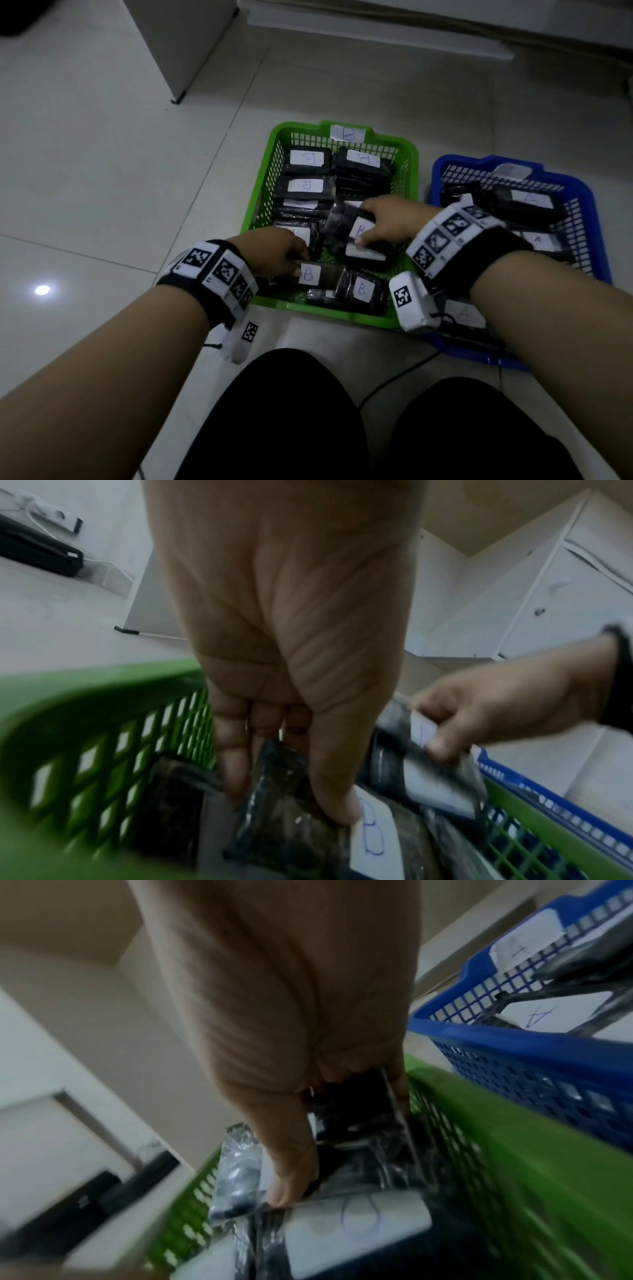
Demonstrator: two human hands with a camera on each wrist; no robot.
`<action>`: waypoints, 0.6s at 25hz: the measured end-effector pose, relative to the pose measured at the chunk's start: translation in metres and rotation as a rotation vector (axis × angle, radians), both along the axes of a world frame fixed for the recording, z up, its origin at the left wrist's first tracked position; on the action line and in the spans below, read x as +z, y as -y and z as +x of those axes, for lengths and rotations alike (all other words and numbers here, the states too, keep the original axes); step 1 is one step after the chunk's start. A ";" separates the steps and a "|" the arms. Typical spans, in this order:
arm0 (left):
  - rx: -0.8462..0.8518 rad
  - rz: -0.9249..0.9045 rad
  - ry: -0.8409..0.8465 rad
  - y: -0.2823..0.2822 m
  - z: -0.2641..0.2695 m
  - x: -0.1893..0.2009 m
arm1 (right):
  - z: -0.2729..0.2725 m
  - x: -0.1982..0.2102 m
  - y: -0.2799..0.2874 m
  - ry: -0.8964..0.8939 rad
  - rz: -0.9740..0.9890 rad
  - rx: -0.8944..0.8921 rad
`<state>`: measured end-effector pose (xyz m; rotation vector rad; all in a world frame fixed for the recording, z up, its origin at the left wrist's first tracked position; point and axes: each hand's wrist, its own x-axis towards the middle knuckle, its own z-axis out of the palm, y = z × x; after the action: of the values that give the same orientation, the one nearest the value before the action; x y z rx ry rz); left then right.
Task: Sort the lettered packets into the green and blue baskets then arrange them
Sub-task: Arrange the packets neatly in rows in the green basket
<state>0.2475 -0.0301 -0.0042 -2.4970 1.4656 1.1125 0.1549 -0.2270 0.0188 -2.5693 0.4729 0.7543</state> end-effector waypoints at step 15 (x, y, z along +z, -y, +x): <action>-0.061 0.049 0.095 0.004 0.009 0.004 | 0.007 -0.025 -0.007 -0.081 -0.198 0.190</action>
<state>0.2562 -0.0342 -0.0004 -2.4191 1.4605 0.9933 0.1620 -0.2199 -0.0063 -2.8057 0.3457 0.9221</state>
